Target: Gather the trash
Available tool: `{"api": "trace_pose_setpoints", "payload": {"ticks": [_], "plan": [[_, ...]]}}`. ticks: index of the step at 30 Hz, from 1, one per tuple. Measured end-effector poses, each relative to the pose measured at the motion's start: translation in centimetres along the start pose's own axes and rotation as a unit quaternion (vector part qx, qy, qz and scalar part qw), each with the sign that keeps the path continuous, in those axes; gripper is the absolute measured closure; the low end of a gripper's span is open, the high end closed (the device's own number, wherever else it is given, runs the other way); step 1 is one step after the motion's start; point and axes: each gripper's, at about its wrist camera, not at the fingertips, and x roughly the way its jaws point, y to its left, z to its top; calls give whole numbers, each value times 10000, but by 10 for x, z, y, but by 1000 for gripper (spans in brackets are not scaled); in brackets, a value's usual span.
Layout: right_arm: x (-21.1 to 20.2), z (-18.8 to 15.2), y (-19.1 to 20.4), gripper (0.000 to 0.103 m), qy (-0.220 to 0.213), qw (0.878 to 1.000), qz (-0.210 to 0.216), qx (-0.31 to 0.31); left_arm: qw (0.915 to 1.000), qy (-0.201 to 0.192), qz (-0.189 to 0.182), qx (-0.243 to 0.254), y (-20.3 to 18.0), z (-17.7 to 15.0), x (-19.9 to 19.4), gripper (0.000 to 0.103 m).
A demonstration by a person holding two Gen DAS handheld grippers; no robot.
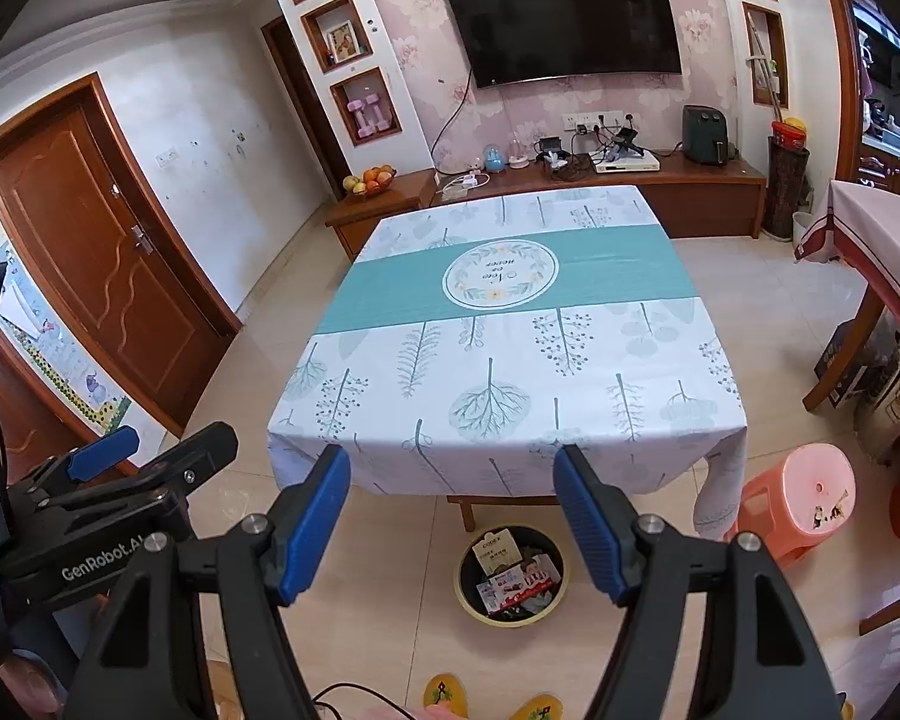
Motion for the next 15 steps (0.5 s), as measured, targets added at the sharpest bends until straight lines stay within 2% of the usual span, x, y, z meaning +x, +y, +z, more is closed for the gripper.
{"api": "trace_pose_setpoints", "payload": {"ticks": [15], "plan": [[3, 2, -2, 32, 37, 10000, -32, 7, 10000, 37, -21, 54, -6, 1, 7, 1]]}}
